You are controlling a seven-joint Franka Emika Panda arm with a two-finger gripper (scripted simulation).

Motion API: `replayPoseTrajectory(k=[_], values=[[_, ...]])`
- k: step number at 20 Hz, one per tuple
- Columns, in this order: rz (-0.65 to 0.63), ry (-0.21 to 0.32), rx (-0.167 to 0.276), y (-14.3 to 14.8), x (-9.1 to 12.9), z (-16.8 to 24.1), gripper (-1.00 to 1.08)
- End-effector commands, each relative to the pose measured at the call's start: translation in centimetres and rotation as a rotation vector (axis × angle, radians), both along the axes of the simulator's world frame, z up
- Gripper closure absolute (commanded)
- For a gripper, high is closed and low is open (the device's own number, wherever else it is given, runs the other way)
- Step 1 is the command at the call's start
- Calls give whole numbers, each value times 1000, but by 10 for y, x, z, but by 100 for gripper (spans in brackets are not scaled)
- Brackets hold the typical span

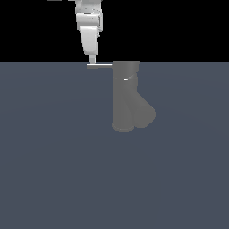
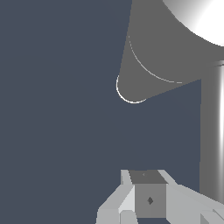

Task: Turn on the faucet by rotating a designated handle.

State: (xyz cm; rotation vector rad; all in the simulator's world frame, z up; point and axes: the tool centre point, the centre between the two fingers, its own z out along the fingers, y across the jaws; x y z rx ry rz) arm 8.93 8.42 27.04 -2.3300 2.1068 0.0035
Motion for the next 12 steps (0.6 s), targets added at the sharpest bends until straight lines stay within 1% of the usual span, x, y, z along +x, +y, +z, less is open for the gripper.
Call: replayPoseTrajectory(k=[1, 4, 12], values=[[-4, -1, -2, 0, 1, 0, 108], [-3, -1, -1, 0, 1, 0, 108], [-3, -1, -1, -3, -18, -1, 108]])
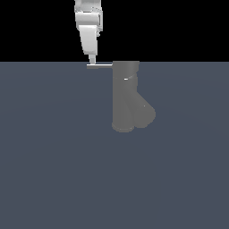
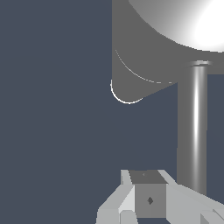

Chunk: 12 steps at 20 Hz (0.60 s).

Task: Turn on the faucet by rotating a designated handle.

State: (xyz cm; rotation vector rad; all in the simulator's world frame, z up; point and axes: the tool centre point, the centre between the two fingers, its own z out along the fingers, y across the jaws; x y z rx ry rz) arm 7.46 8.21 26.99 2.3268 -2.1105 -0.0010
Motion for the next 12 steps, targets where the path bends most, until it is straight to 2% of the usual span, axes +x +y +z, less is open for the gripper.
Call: replayPoseTrajectory(k=[1, 12], values=[[0, 0, 0, -1, -6, 0, 108], [0, 0, 0, -5, -33, 0, 108]])
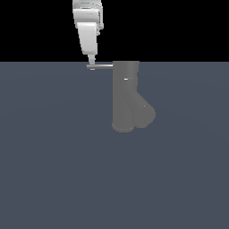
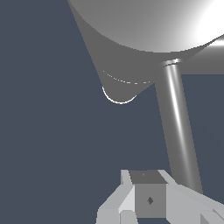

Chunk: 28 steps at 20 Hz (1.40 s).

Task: Turn on the faucet by rotating a designated handle.

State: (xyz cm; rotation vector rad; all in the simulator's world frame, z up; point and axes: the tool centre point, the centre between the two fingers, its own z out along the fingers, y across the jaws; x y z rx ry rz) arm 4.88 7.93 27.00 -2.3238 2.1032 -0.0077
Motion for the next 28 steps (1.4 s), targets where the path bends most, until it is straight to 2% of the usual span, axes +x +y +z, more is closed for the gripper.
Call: replayPoseTrajectory(k=[1, 18, 20, 28], values=[[-2, 9, -2, -3, -10, 0, 108], [-3, 9, -2, -10, -54, 0, 108], [7, 2, -3, -3, -49, 0, 108], [4, 4, -3, -29, -68, 0, 108]])
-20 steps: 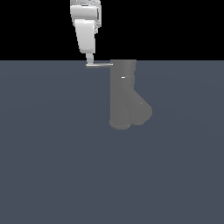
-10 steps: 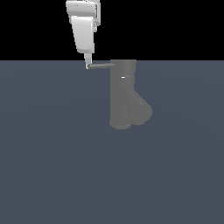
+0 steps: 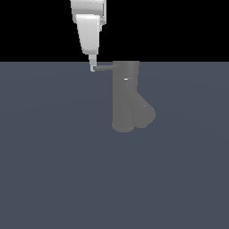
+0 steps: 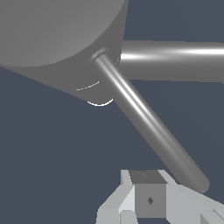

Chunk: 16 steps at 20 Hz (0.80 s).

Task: Turn on the faucet by rotating a designated handle.

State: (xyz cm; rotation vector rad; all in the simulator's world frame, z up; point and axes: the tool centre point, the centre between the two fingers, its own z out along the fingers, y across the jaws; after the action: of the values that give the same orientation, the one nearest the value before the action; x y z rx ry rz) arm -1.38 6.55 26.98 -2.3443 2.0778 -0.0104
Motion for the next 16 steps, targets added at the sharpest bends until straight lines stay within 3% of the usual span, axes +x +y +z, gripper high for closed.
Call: replayPoseTrajectory(k=[1, 16], values=[[-17, 7, -3, -18, -8, 0, 108], [-23, 10, -2, -68, -46, 0, 108]])
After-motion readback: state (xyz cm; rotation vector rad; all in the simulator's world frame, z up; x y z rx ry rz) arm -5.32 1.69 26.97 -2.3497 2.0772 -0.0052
